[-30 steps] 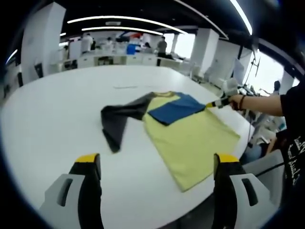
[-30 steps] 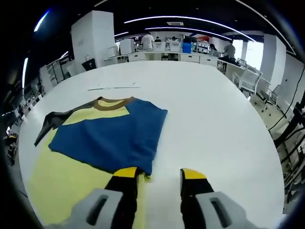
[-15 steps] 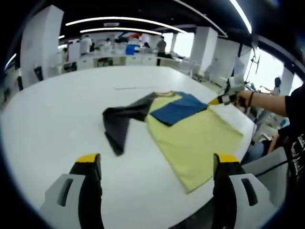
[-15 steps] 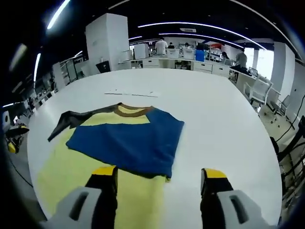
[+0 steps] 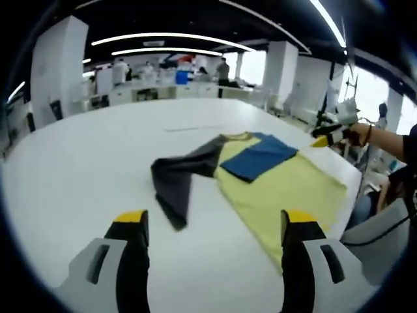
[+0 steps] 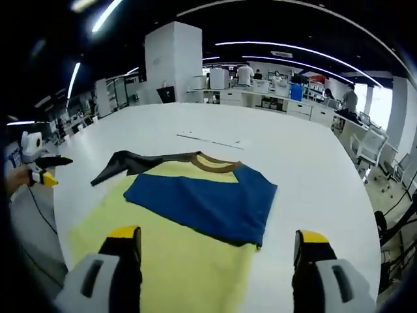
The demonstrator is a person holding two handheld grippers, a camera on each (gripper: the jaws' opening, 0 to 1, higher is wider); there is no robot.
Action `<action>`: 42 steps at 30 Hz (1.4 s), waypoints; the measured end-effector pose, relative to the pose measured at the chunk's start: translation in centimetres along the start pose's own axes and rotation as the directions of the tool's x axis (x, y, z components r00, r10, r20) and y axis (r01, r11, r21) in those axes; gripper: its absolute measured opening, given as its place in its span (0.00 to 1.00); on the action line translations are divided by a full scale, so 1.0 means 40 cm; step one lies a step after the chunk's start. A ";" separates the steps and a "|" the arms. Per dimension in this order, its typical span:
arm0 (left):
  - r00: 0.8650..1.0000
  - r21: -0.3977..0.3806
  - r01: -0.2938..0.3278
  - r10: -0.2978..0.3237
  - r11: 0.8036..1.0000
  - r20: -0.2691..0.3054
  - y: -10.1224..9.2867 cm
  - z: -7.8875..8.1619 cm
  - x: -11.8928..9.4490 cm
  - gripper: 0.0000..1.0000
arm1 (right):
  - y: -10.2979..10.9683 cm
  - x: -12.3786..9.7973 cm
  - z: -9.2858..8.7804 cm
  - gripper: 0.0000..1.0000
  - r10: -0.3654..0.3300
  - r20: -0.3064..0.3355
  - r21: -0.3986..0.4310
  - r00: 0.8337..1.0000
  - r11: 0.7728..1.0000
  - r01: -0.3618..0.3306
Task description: Fold the garment on the visible template until the final outline fits inside the template.
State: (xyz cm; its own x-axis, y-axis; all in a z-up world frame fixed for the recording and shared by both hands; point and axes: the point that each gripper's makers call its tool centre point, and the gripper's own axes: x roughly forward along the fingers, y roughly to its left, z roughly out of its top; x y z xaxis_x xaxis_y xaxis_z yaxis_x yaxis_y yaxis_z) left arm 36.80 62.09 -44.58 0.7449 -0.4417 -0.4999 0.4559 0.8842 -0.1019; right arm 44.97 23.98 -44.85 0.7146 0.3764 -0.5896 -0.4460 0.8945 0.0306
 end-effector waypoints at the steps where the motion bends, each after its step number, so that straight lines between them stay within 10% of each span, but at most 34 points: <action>1: 1.000 0.009 0.001 -0.001 1.000 0.000 0.005 -0.003 0.006 0.77 | 0.007 -0.005 0.002 1.00 0.007 0.006 0.004 1.000 1.000 -0.007; 28: 1.000 0.112 -0.002 0.003 0.994 -0.012 0.090 -0.085 0.143 0.38 | 0.144 -0.142 -0.033 0.97 0.046 0.085 0.020 0.995 0.999 -0.048; 42: 0.991 0.184 -0.022 0.046 0.983 -0.126 0.115 -0.126 0.183 0.22 | 0.178 -0.163 -0.046 0.99 0.080 0.058 -0.026 0.995 0.997 -0.079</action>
State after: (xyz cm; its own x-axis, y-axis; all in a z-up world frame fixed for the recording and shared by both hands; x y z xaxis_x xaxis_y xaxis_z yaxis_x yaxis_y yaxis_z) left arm 41.89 63.67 -53.06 0.6974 -0.3782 -0.6087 0.5215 0.8505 0.0690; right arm 36.16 27.45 -42.27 0.7069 0.4601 -0.5372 -0.5146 0.8556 0.0557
